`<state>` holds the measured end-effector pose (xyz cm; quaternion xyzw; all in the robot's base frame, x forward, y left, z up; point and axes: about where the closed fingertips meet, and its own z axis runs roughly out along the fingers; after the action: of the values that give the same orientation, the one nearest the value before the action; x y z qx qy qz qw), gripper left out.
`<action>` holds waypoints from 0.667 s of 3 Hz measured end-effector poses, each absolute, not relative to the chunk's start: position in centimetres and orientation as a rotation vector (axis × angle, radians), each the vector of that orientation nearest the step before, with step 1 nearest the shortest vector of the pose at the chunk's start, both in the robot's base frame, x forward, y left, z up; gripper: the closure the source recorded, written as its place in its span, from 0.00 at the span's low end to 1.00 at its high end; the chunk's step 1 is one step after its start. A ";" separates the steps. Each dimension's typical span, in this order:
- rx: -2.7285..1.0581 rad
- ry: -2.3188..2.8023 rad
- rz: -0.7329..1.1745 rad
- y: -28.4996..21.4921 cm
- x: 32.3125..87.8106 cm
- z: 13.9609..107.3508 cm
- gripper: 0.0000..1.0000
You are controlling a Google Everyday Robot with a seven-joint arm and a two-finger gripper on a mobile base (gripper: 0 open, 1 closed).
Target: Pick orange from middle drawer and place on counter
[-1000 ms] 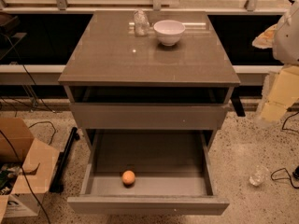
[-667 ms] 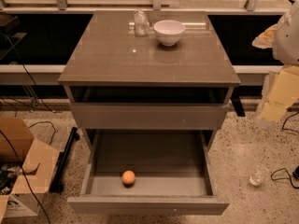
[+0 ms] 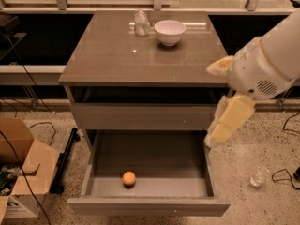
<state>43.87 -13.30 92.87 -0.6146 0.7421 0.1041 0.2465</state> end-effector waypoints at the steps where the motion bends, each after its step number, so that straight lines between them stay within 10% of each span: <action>1: -1.657 1.950 0.435 -9.8 43.3 90.2 0.00; 2: -1.615 1.915 0.577 -7.1 43.6 86.4 0.00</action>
Offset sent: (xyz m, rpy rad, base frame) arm 0.0039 0.0908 -0.1132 0.3525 0.1359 0.0739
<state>43.58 -7.11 86.40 -0.6027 0.7149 0.2155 0.2814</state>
